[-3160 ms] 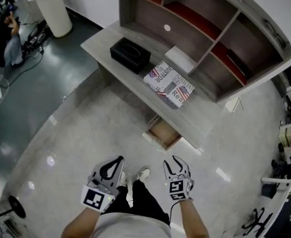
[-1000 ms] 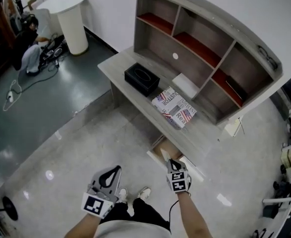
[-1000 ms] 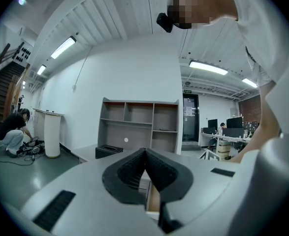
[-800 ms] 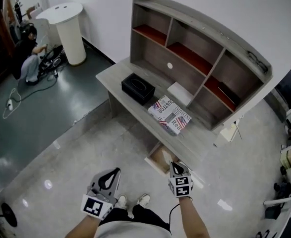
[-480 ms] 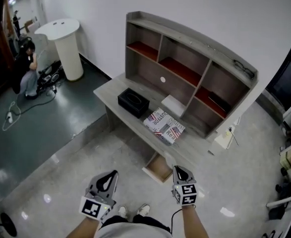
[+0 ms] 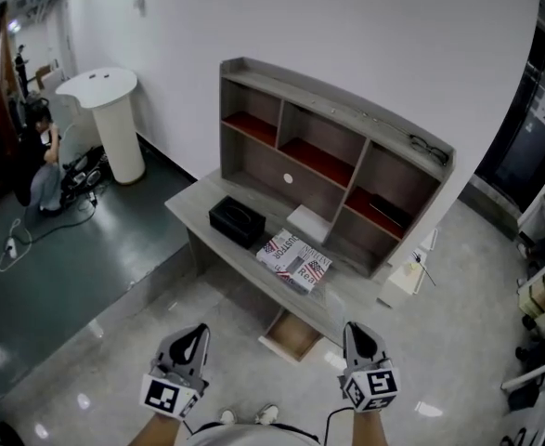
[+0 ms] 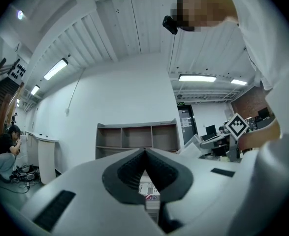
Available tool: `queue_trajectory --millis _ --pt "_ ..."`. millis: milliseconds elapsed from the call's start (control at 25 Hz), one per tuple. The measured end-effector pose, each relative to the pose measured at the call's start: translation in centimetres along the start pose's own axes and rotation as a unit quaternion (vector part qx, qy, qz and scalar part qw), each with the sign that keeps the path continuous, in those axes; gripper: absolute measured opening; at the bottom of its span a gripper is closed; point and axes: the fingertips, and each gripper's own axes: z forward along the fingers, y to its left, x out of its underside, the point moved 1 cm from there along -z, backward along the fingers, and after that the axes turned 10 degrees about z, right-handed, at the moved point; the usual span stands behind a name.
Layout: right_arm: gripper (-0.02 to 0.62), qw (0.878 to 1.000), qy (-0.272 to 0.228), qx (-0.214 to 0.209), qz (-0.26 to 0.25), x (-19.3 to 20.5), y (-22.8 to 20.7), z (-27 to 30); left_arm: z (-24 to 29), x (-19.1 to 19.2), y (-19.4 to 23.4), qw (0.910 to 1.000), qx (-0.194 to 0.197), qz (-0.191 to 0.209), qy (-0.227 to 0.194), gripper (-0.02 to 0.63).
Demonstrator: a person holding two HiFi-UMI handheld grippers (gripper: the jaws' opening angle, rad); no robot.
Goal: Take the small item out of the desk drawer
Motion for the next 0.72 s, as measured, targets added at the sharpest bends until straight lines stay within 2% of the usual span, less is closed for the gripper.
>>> queue_trajectory --millis 320,440,560,720 --pt "0.025 0.997 -0.067 0.024 -0.009 -5.1 -0.8 -5.2 -1.3 -2.0 2.9 0.9984 -0.047 0.008 -0.033 0.018" --pt "0.025 0.996 -0.084 0.029 -0.006 -6.5 -1.0 -6.7 -2.5 -2.2 3.7 0.9974 -0.066 0.002 -0.030 0.018" --pt "0.025 0.994 -0.104 0.022 0.019 -7.8 -1.0 -7.5 -3.6 -1.9 4.4 0.9962 -0.084 -0.005 -0.025 0.018" --pt "0.025 0.992 -0.121 0.022 0.027 -9.0 -1.0 -8.2 -4.2 -1.4 4.7 0.9953 -0.094 -0.011 -0.016 0.018"
